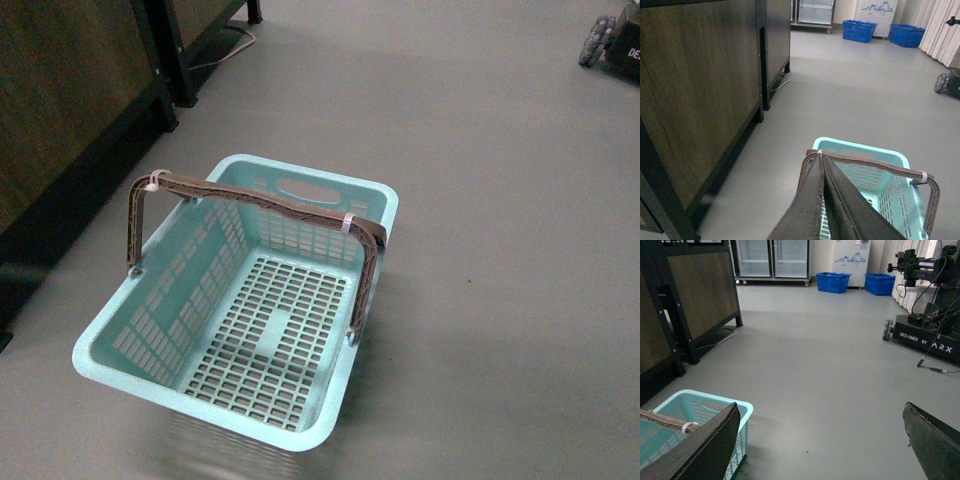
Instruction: Pick mango and avocado into basket
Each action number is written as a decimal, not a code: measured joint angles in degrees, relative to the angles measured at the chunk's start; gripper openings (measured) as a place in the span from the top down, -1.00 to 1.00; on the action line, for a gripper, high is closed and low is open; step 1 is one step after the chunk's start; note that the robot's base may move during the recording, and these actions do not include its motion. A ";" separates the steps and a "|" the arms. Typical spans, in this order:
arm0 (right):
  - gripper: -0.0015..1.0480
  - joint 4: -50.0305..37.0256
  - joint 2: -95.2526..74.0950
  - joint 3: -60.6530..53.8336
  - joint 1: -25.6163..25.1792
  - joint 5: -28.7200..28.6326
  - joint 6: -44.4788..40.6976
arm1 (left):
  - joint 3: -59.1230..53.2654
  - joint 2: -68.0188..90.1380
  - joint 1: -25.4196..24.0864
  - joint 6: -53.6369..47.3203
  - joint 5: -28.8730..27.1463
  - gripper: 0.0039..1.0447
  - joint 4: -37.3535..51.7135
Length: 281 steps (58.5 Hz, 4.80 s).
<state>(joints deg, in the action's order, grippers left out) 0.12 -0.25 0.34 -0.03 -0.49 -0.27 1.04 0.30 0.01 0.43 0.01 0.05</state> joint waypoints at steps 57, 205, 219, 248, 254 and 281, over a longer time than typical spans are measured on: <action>-0.85 0.00 0.00 0.00 0.00 0.00 0.00 | 0.07 3.67 7.02 8.39 -23.78 -0.87 0.63; -0.85 0.00 0.00 -0.02 0.00 0.00 0.00 | 52.28 79.45 20.33 83.43 -23.12 0.89 1.01; -0.85 0.00 0.00 0.00 0.00 0.00 0.00 | 56.54 68.02 22.82 85.35 -27.61 0.89 -12.74; -0.85 0.00 0.00 0.00 0.00 0.00 0.00 | 58.12 63.52 24.74 85.09 -31.50 0.89 -18.99; -0.85 0.00 0.00 -0.02 0.00 0.00 0.00 | 58.12 63.52 24.76 85.18 -31.45 0.89 -18.99; -0.85 0.00 0.00 -0.02 0.00 0.00 0.00 | 58.12 63.58 24.76 85.18 -31.43 0.89 -19.10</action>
<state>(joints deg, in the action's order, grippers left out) 0.12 -0.25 0.32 -0.03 -0.49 -0.27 59.16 63.88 24.77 85.60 -31.42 -19.05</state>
